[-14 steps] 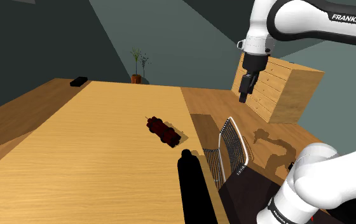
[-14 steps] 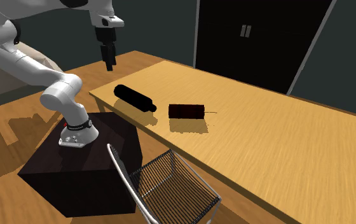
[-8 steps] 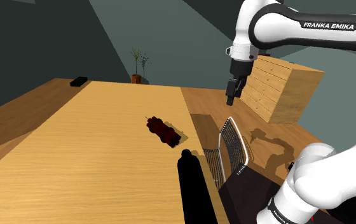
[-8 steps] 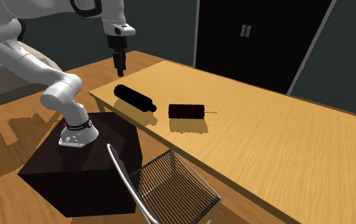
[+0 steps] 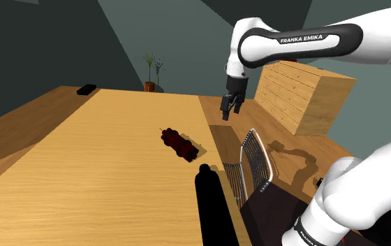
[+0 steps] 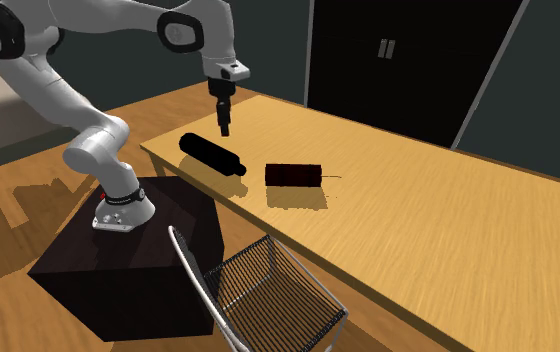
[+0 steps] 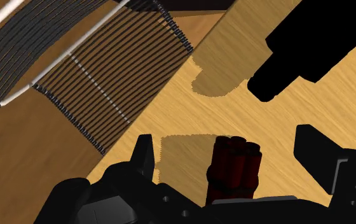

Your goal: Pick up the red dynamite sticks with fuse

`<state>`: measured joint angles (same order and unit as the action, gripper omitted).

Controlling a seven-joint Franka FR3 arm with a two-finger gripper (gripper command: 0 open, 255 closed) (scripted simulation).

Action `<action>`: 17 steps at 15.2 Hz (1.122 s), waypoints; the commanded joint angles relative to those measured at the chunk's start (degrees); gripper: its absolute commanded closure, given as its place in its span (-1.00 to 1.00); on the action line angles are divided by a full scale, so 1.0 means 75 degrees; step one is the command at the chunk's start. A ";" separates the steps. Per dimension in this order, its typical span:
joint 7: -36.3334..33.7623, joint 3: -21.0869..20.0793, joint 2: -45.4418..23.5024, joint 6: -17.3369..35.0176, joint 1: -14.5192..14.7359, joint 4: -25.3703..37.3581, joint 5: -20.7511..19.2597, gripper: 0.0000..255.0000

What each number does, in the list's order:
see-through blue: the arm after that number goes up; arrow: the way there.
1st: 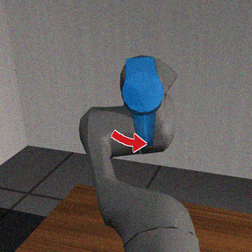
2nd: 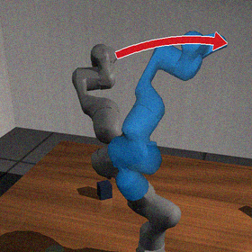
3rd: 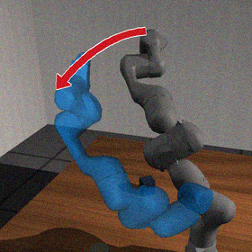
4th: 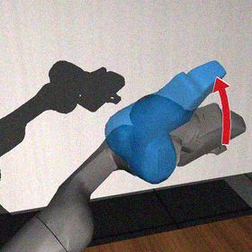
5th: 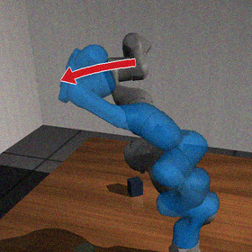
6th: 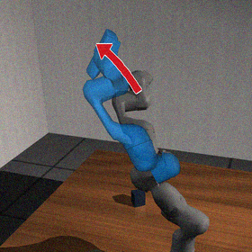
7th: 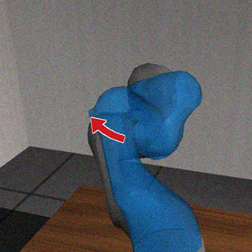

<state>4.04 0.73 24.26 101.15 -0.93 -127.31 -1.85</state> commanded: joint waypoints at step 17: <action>-0.0245 0.0020 -0.5088 0.1884 0.0043 0.3350 0.1134 -1.00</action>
<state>2.17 0.89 -11.64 114.79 -0.52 -104.02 6.12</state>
